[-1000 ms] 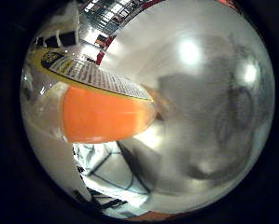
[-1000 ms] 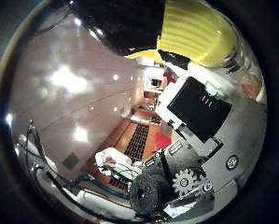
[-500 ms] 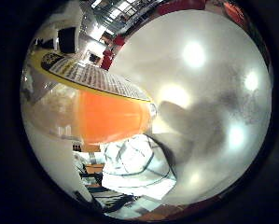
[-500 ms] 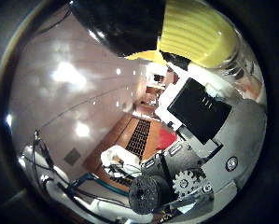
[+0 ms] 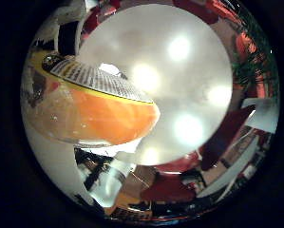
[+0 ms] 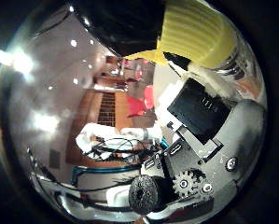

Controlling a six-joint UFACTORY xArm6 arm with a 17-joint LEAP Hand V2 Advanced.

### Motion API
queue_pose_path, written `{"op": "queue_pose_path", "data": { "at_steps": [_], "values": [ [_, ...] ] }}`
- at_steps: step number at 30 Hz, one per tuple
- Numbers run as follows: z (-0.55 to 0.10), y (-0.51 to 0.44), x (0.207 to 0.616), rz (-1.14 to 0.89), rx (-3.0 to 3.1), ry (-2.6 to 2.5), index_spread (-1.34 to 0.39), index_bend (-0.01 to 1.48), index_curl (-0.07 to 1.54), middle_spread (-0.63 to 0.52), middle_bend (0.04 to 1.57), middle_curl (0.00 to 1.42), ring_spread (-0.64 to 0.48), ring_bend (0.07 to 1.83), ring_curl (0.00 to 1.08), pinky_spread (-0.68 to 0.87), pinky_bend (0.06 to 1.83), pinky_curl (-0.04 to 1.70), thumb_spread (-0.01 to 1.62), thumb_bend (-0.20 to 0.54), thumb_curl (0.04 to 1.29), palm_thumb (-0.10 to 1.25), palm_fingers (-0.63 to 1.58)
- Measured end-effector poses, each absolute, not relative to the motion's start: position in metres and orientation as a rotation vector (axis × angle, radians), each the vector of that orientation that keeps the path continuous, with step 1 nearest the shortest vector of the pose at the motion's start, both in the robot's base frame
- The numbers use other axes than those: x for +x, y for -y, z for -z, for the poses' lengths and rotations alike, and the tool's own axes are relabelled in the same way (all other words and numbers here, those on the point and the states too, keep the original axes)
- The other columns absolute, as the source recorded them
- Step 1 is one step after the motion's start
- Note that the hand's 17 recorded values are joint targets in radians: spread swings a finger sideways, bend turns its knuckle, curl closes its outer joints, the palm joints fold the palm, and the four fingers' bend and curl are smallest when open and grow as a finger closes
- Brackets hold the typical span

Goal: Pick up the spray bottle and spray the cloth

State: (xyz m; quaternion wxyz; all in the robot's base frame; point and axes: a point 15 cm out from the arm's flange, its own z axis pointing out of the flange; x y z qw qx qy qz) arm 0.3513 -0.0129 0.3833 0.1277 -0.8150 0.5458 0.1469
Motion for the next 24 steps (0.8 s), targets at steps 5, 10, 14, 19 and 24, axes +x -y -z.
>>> {"op": "queue_pose_path", "data": {
  "at_steps": [5, 10, 14, 19, 24],
  "values": [
    [-0.405, 0.003, 0.351, -0.229, -2.656, -1.644, -0.19, 1.22, 0.74, -0.10, 1.42, 0.65, -0.22, 1.34, 0.79, -0.17, 1.06, 1.34, 1.04, -0.012, 0.63, 1.10, 1.13],
    [-0.425, -0.013, 0.349, 0.049, -2.945, -1.661, -0.19, 1.22, 0.74, -0.10, 1.42, 0.65, -0.22, 1.34, 0.80, -0.18, 1.05, 1.36, 1.03, -0.013, 0.64, 1.09, 1.13],
    [-0.432, -0.021, 0.343, 0.223, -3.111, -1.686, -0.19, 1.22, 0.73, -0.10, 1.42, 0.65, -0.22, 1.33, 0.80, -0.18, 1.05, 1.37, 1.03, -0.015, 0.65, 1.07, 1.14],
    [-0.433, -0.029, 0.337, 0.348, -3.238, -1.723, -0.19, 1.22, 0.73, -0.10, 1.42, 0.65, -0.22, 1.34, 0.80, -0.18, 1.05, 1.37, 1.02, -0.014, 0.66, 1.07, 1.14],
    [-0.434, -0.053, 0.341, 0.555, -3.297, -1.680, -0.19, 1.22, 0.73, -0.10, 1.42, 0.64, -0.23, 1.33, 0.80, -0.18, 1.04, 1.38, 1.02, -0.013, 0.67, 1.06, 1.14]
  ]
}}
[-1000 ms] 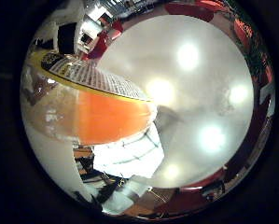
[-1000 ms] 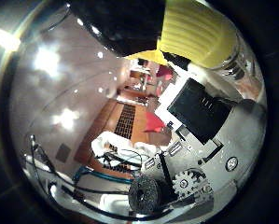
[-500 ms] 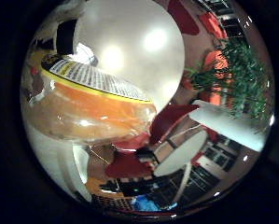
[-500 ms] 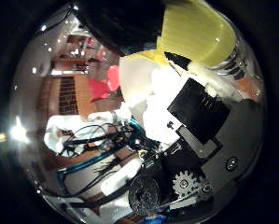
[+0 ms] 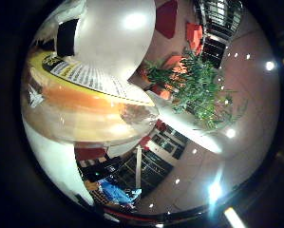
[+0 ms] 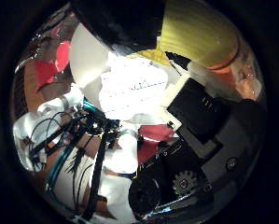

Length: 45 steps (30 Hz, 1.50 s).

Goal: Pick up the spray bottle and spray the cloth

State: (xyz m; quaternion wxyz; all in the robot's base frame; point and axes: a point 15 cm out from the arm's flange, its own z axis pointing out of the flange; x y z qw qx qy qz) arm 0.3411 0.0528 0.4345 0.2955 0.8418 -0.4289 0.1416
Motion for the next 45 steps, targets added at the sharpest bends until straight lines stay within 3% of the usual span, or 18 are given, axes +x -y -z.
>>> {"op": "queue_pose_path", "data": {
  "at_steps": [11, 23, 35, 45],
  "values": [
    [-0.365, -0.073, 0.325, -0.353, 2.109, 1.039, -0.20, 1.21, 0.73, -0.10, 1.42, 0.64, -0.23, 1.33, 0.81, -0.18, 1.04, 1.39, 1.03, -0.013, 0.68, 1.05, 1.14],
    [-0.333, -0.084, 0.337, -0.336, 2.100, 1.013, -0.20, 1.21, 0.74, -0.10, 1.42, 0.64, -0.23, 1.33, 0.81, -0.18, 1.04, 1.39, 1.05, -0.015, 0.68, 1.05, 1.14],
    [-0.374, -0.087, 0.343, -0.302, 2.222, 1.135, -0.20, 1.21, 0.74, -0.10, 1.42, 0.64, -0.23, 1.33, 0.81, -0.18, 1.04, 1.39, 1.04, -0.013, 0.68, 1.05, 1.14],
    [-0.440, -0.144, 0.345, -0.088, 2.558, 1.384, -0.21, 1.20, 0.74, -0.10, 1.41, 0.65, -0.22, 1.34, 0.81, -0.18, 1.04, 1.39, 1.04, -0.012, 0.69, 1.06, 1.14]
  ]
}}
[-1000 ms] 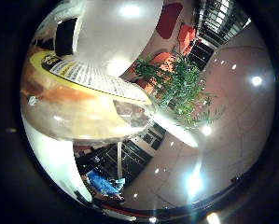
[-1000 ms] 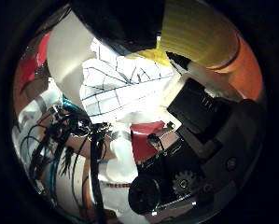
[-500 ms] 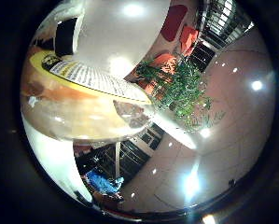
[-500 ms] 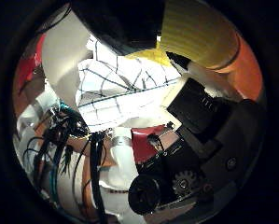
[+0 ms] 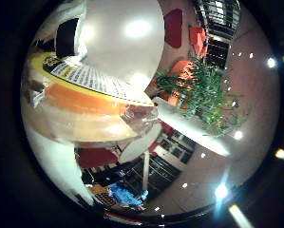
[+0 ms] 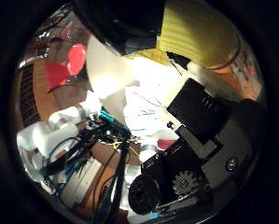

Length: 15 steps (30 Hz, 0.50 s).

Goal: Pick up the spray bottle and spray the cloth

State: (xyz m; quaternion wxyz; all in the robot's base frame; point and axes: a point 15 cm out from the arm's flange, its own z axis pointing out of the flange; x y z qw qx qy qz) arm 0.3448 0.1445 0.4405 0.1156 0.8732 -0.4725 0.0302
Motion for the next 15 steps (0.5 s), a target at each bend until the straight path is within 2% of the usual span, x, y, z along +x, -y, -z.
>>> {"op": "queue_pose_path", "data": {
  "at_steps": [4, 11, 15],
  "values": [
    [-0.461, -0.165, 0.343, -0.036, 2.654, 1.432, -0.21, 1.20, 0.74, -0.10, 1.41, 0.65, -0.22, 1.34, 0.81, -0.18, 1.04, 1.39, 1.03, -0.013, 0.69, 1.07, 1.14],
    [-0.479, -0.226, 0.340, 0.279, 2.895, 1.554, -0.21, 1.20, 0.75, -0.10, 1.42, 0.65, -0.22, 1.34, 0.81, -0.18, 1.04, 1.39, 1.03, -0.012, 0.70, 1.07, 1.14],
    [-0.472, -0.230, 0.353, 0.364, 2.925, 1.665, -0.21, 1.20, 0.75, -0.10, 1.42, 0.64, -0.22, 1.34, 0.81, -0.18, 1.04, 1.39, 1.03, -0.013, 0.70, 1.07, 1.14]
  ]
}}
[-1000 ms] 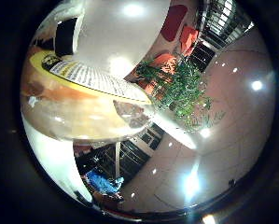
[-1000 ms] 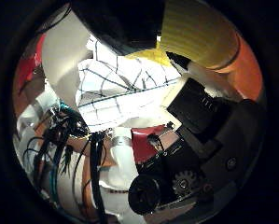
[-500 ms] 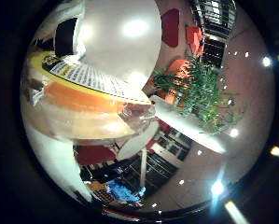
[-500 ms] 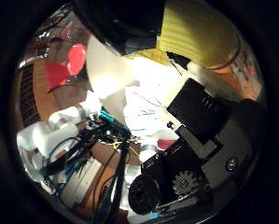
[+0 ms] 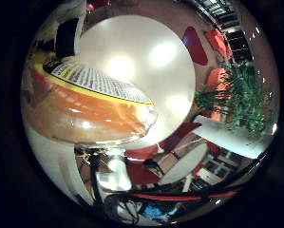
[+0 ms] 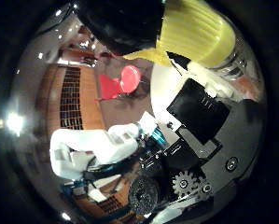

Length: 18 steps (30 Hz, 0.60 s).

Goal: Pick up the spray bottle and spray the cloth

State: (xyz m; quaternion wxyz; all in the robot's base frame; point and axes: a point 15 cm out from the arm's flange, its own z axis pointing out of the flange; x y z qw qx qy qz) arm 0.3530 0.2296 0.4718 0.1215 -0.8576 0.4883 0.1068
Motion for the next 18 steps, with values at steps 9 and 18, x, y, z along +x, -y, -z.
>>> {"op": "queue_pose_path", "data": {
  "at_steps": [9, 18],
  "values": [
    [-0.393, -0.256, 0.361, -0.351, -2.308, -1.407, -0.21, 1.20, 0.75, -0.10, 1.42, 0.64, -0.23, 1.34, 0.81, -0.18, 1.04, 1.39, 1.01, -0.012, 0.70, 1.08, 1.14],
    [-0.351, -0.290, 0.351, -0.489, -2.142, -1.334, -0.21, 1.20, 0.75, -0.10, 1.42, 0.64, -0.23, 1.34, 0.81, -0.18, 1.04, 1.39, 1.01, -0.013, 0.71, 1.08, 1.14]
  ]
}}
